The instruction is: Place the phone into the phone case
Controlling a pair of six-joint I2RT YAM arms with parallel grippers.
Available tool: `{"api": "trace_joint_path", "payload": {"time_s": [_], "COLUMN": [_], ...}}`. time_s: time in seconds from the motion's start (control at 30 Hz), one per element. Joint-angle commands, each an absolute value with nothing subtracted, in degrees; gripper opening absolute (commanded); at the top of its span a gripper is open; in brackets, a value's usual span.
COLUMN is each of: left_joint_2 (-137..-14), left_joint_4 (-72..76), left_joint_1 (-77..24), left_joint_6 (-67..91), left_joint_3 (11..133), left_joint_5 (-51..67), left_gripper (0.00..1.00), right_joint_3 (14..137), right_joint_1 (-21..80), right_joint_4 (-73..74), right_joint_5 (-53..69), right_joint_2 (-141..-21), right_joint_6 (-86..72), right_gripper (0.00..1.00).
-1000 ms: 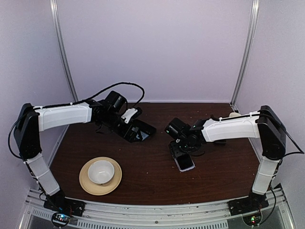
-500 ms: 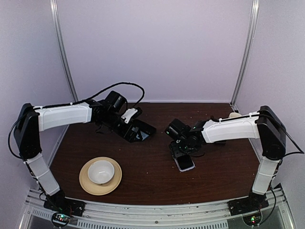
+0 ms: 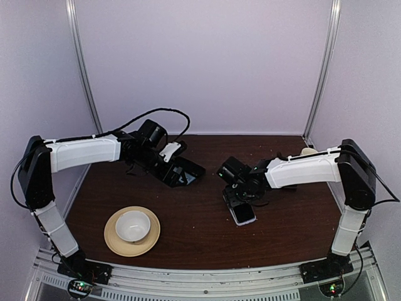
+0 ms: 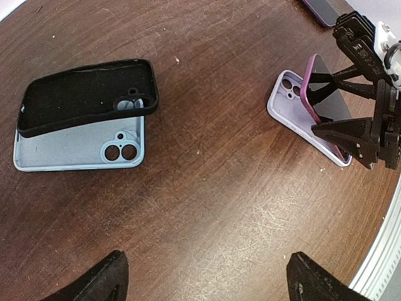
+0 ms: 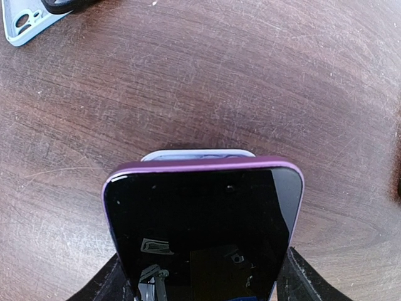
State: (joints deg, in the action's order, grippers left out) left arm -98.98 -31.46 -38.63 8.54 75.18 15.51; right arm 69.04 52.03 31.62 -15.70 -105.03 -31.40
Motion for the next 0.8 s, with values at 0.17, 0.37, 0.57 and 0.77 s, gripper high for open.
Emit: {"api": "trace_joint_path", "payload": {"time_s": [0.17, 0.37, 0.57, 0.77], "left_joint_2": [-98.7, -98.8, -98.6, -98.6], "left_joint_4": [-31.1, -31.1, -31.0, -31.2], "left_joint_1": [-38.7, -38.7, -38.7, -38.7], "left_joint_6": [7.8, 7.8, 7.7, 7.6], "left_joint_3": [75.3, 75.3, 75.3, 75.4], "left_joint_5": [16.1, 16.3, 16.2, 16.2], "left_gripper": [0.92, 0.92, 0.92, 0.92], "right_joint_3": [66.8, 67.5, 69.3, 71.1], "right_joint_1": [52.7, 52.8, 52.6, 52.5], "right_joint_4": [31.7, 34.5, 36.7, 38.6], "right_joint_5": [-14.7, -12.4, -12.5, -11.7], "right_joint_2": [-104.7, -106.1, -107.8, -111.0], "right_joint_6": [-33.7, -34.8, -34.4, -34.0], "right_gripper": [0.27, 0.36, 0.68, 0.79]}}
